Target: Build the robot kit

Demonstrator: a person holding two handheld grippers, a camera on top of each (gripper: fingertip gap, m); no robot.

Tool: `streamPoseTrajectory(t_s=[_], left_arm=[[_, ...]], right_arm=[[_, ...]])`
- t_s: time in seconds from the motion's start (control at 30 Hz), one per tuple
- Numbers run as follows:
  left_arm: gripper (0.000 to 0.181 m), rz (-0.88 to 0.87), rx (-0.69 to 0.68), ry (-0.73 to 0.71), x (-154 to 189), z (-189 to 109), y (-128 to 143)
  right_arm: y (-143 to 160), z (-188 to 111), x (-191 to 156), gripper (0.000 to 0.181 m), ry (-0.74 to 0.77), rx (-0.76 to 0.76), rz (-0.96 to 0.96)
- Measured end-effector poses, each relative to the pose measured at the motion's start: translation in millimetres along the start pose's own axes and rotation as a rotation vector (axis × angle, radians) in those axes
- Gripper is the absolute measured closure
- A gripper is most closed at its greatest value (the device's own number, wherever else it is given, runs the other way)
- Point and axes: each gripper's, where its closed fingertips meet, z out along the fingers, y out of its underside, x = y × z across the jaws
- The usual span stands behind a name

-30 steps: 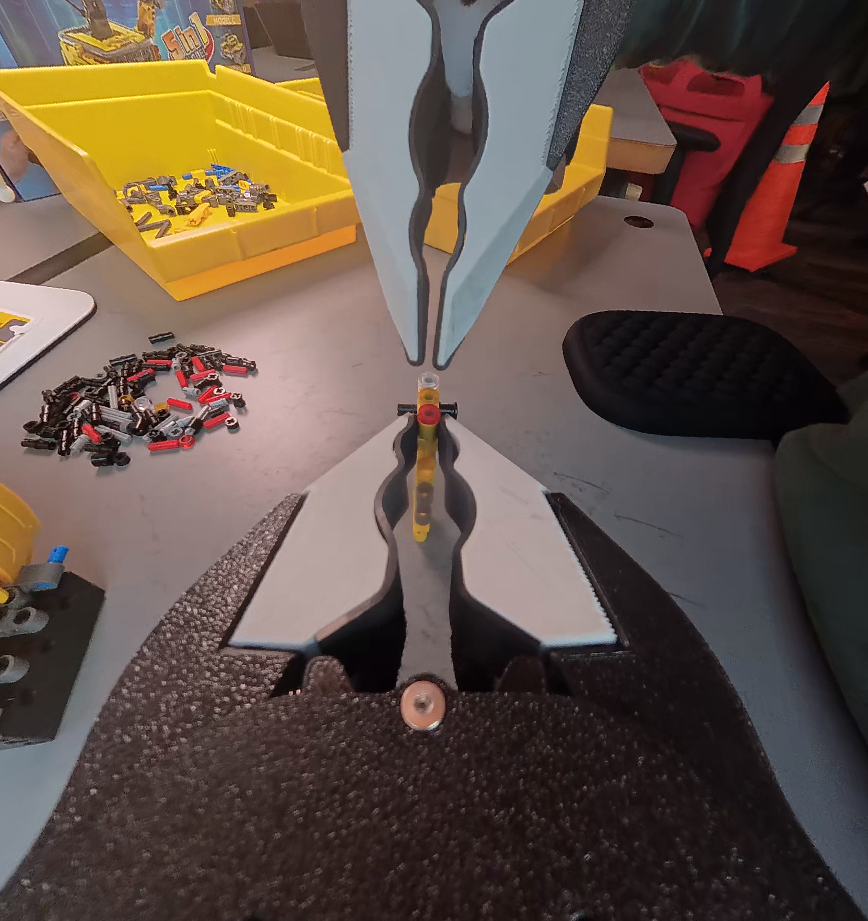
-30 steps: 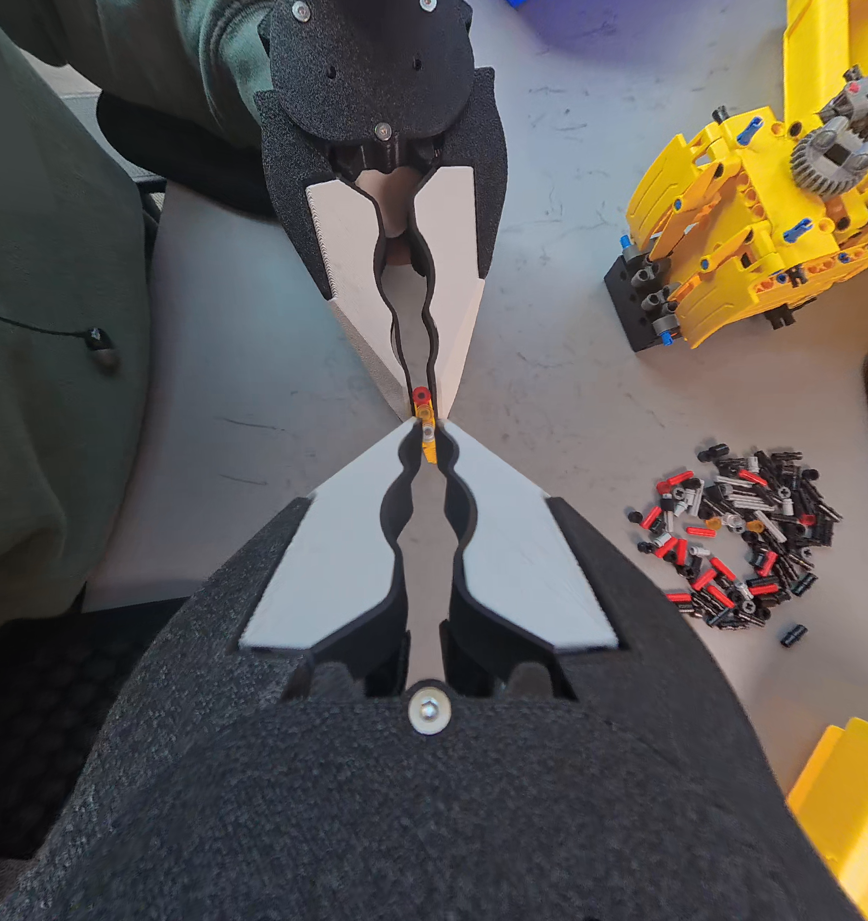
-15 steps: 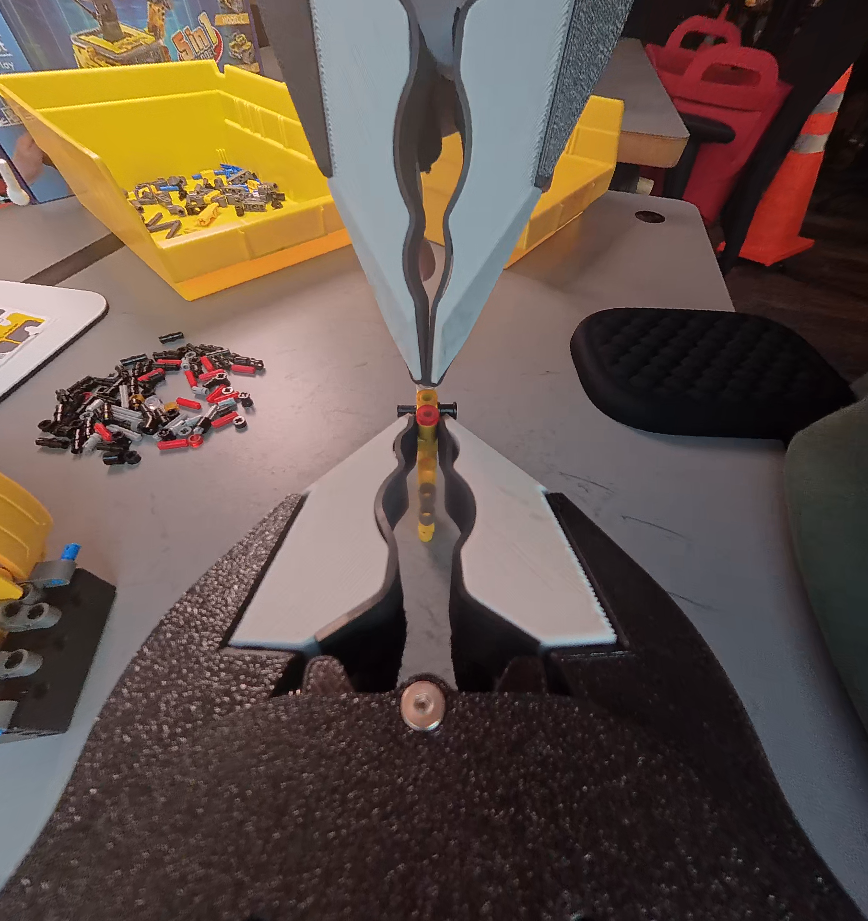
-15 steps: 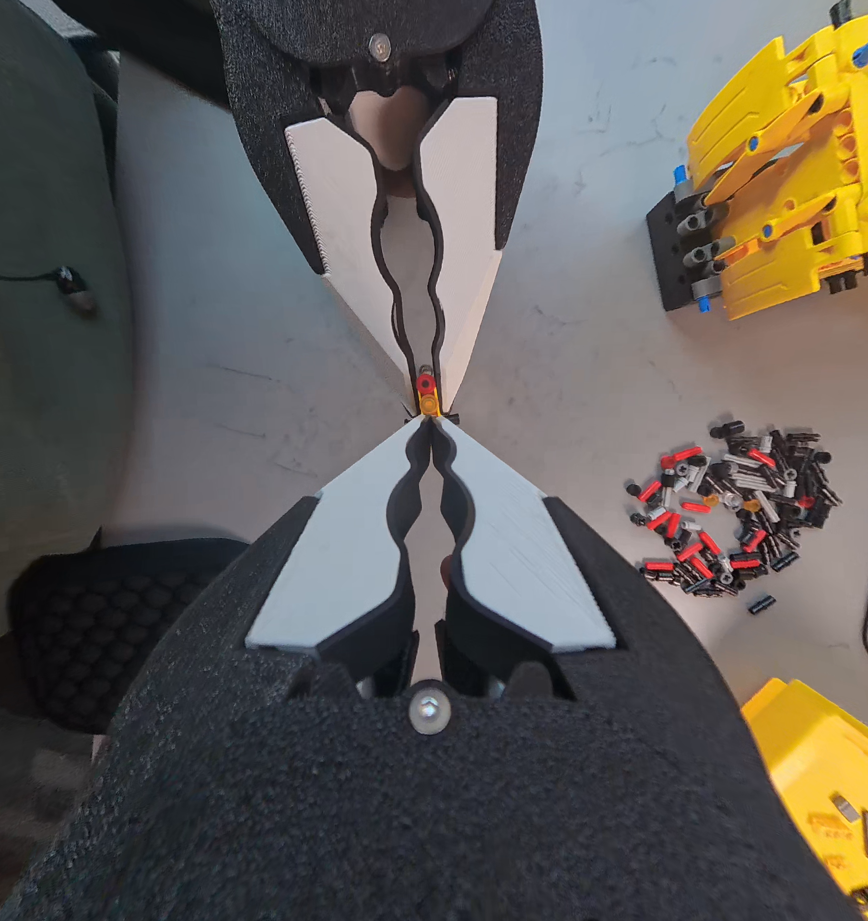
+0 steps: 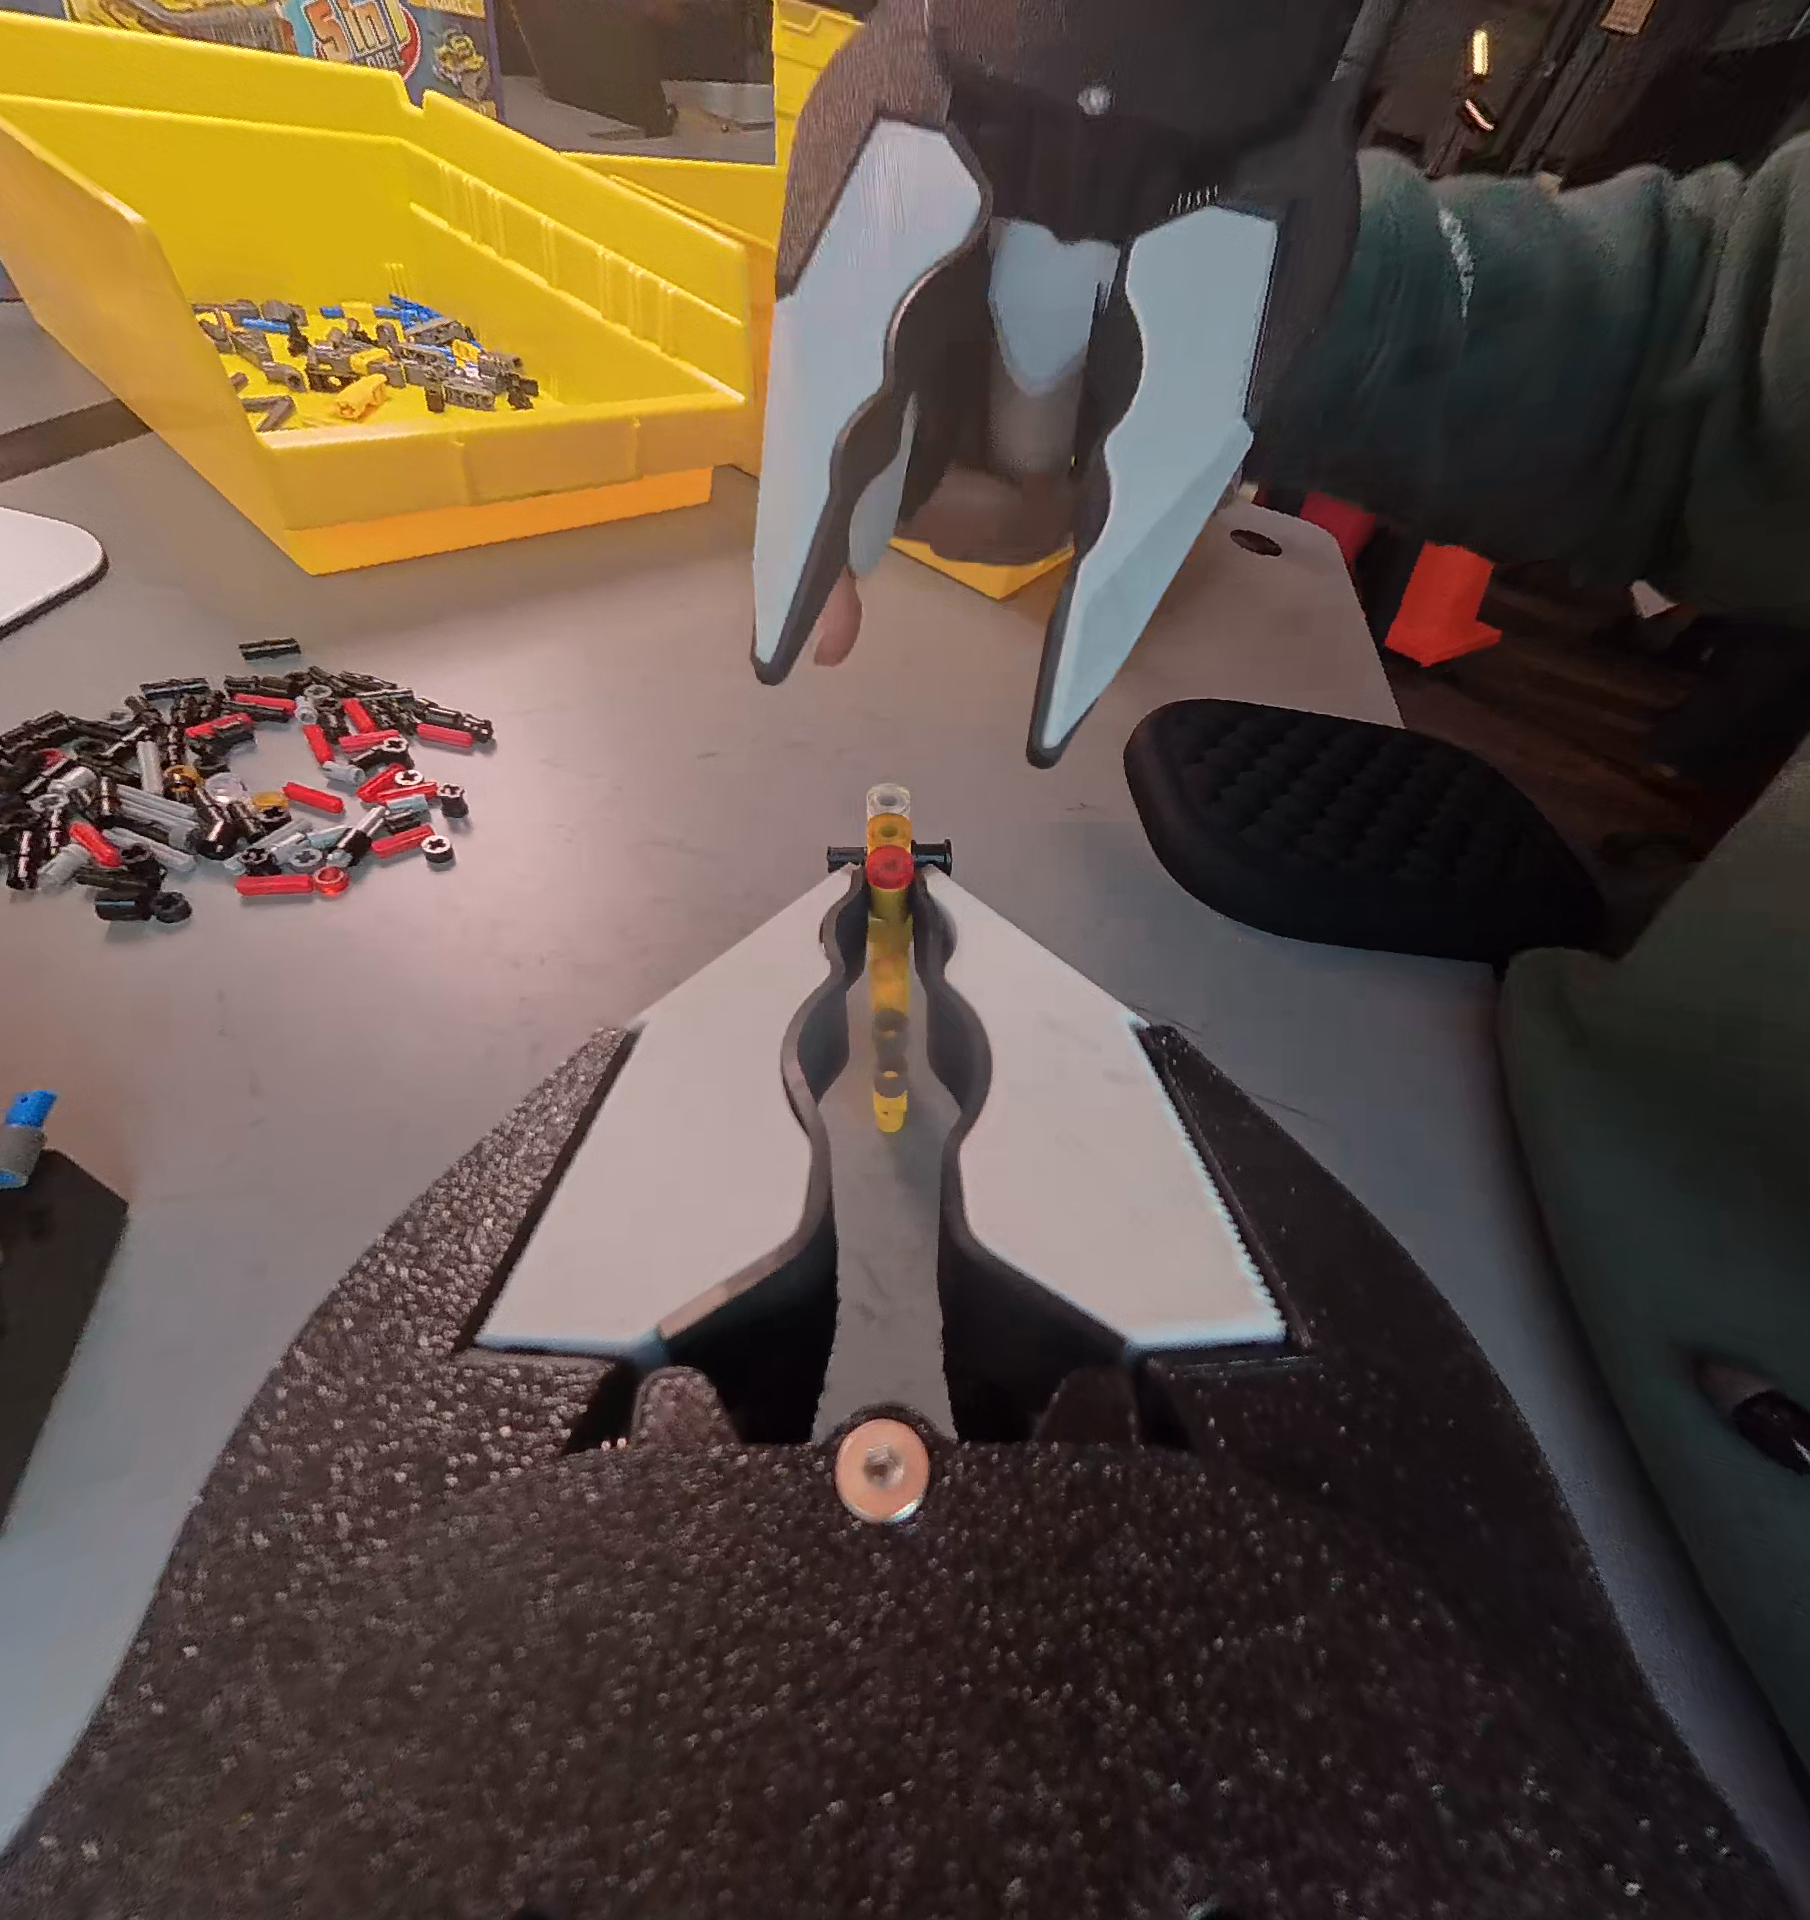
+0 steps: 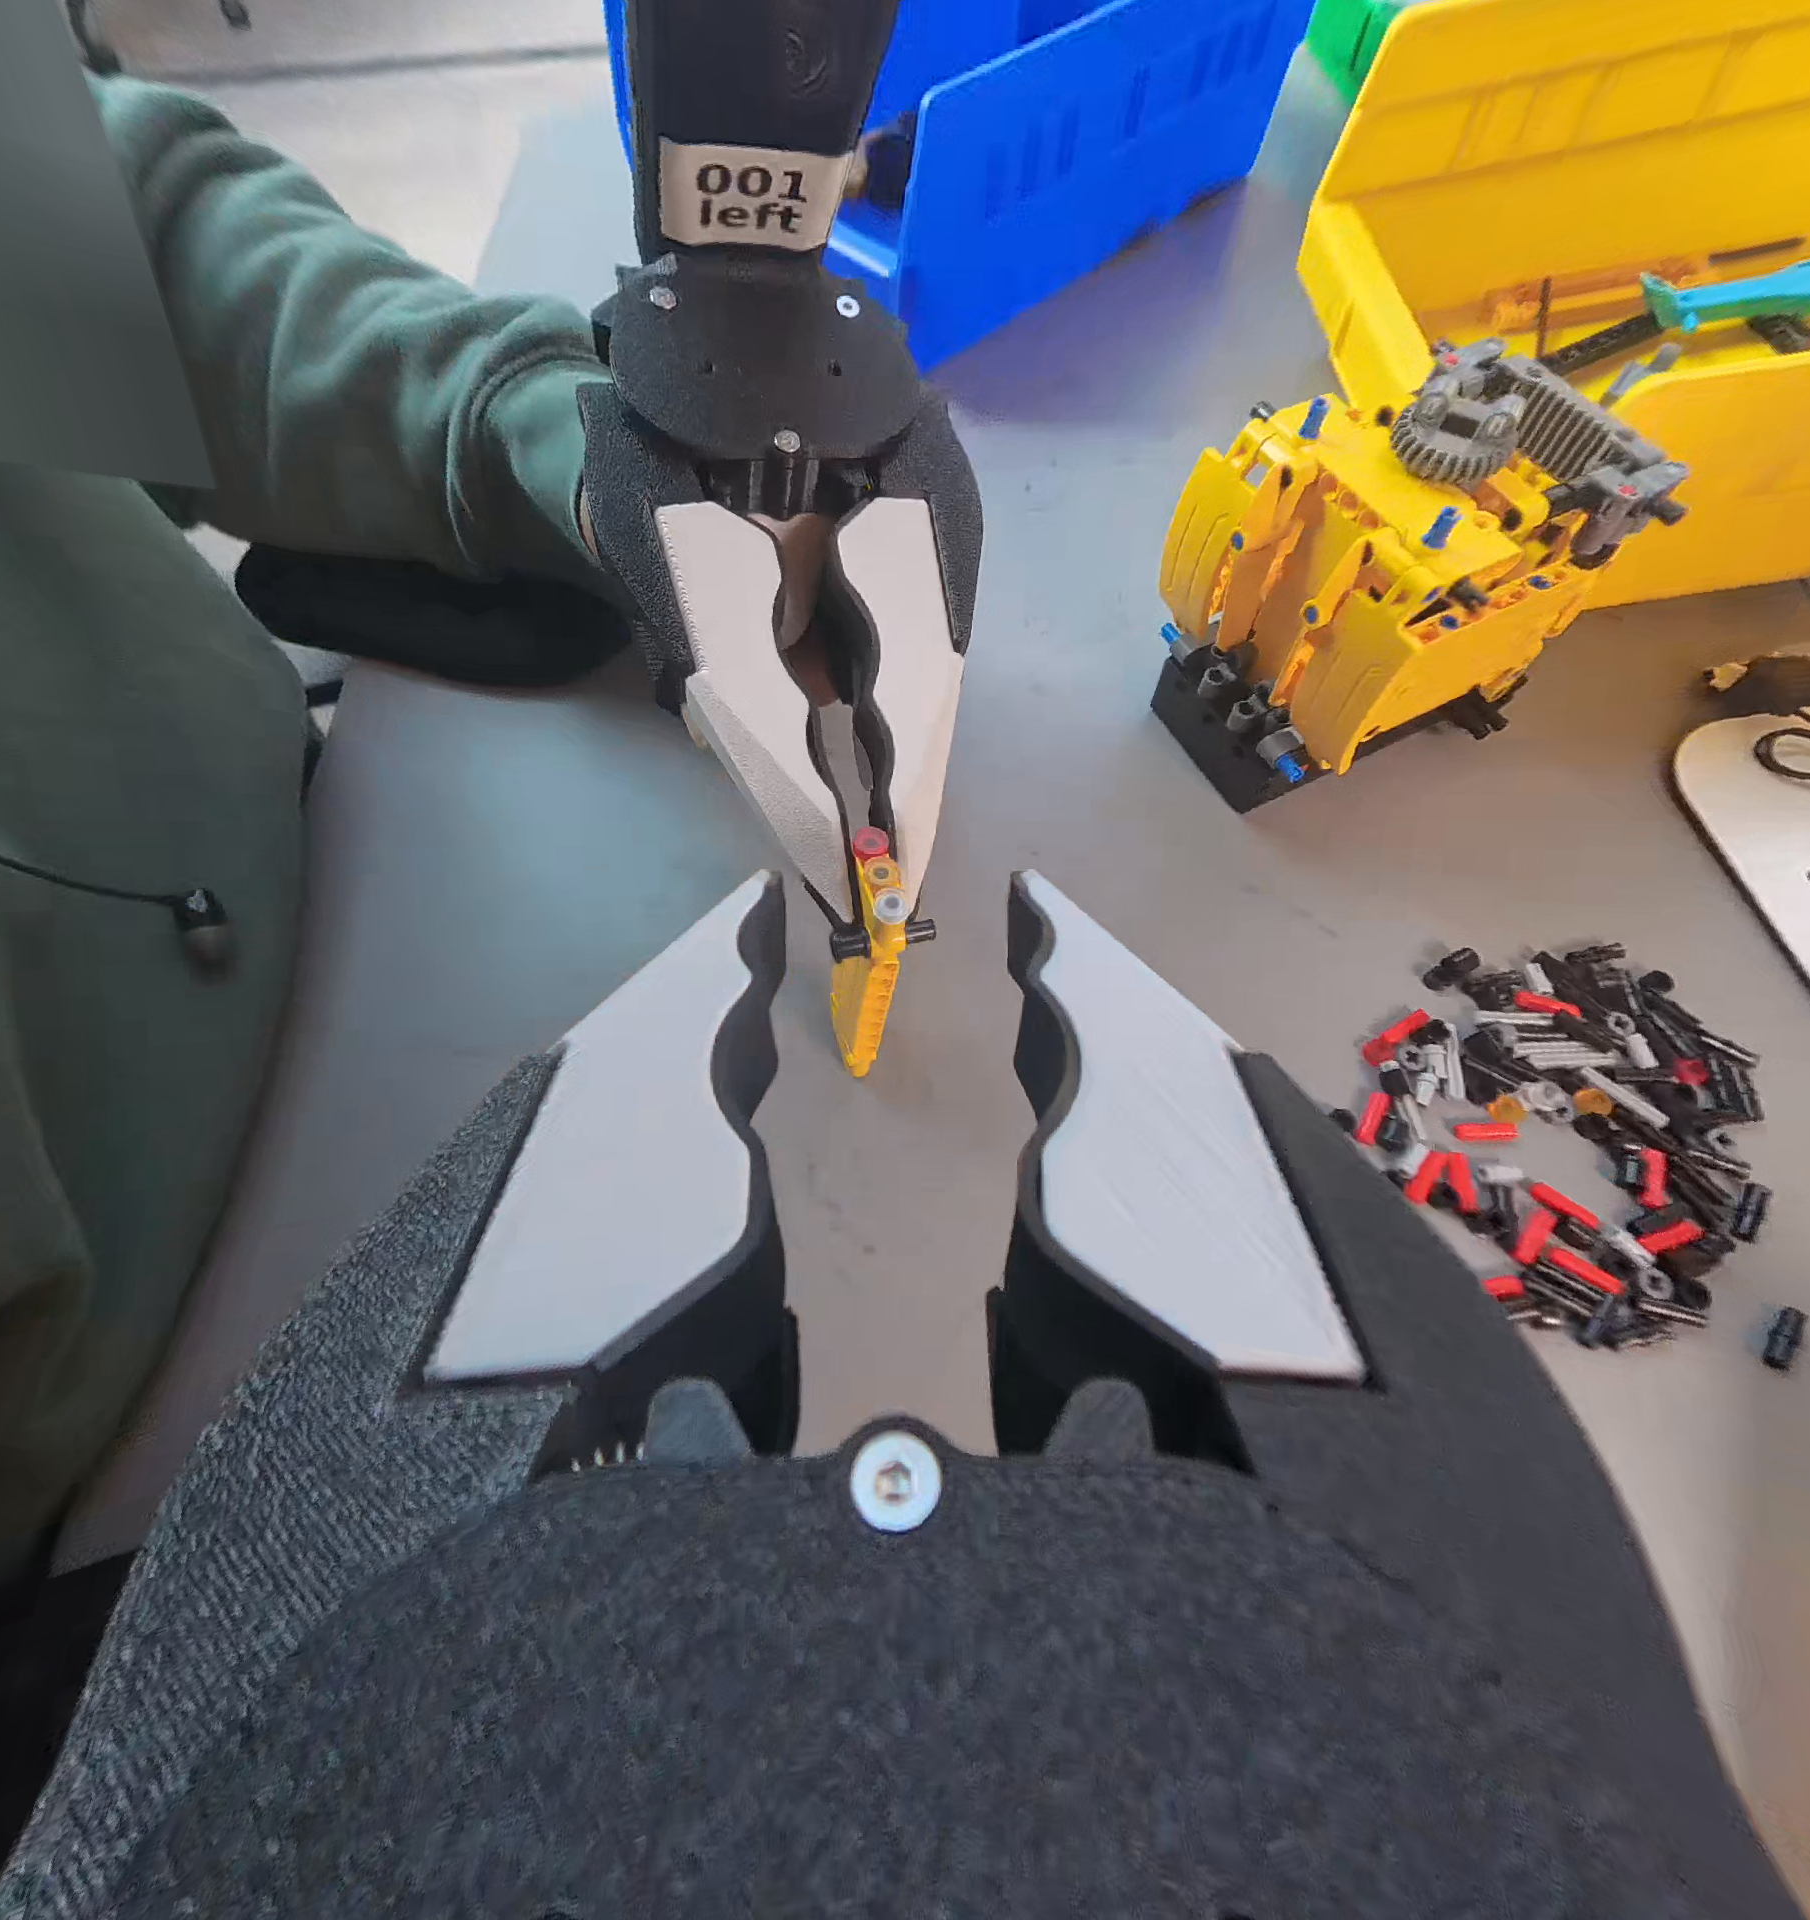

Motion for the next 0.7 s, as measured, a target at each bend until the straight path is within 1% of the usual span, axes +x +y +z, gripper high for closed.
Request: streamPoseTrajectory(t_s=[0.07, 0.13, 0.27, 0.5, 0.7], left_arm=[[0.174, 0.008, -0.001, -0.001, 1, 0, 0], [0.174, 0.025, -0.002, -0.006, 2, 0, 0], [0.174, 0.086, -0.017, -0.013, 8, 1, 3], [0.173, 0.169, -0.036, -0.032, 12, 1, 6], [0.173, 0.186, -0.048, -0.043, 12, 2, 8]], right_arm=[[6, 2, -1, 0.136, 0.022, 0.077, 0.023], [14, 6, 0, 0.136, 0.057, 0.108, 0.018], [23, 15, -4, 0.137, 0.057, 0.113, -0.028], [22, 20, -17, 0.156, 0.011, 0.115, -0.122], [24, 17, -17, 0.156, 0.024, 0.134, -0.125]])
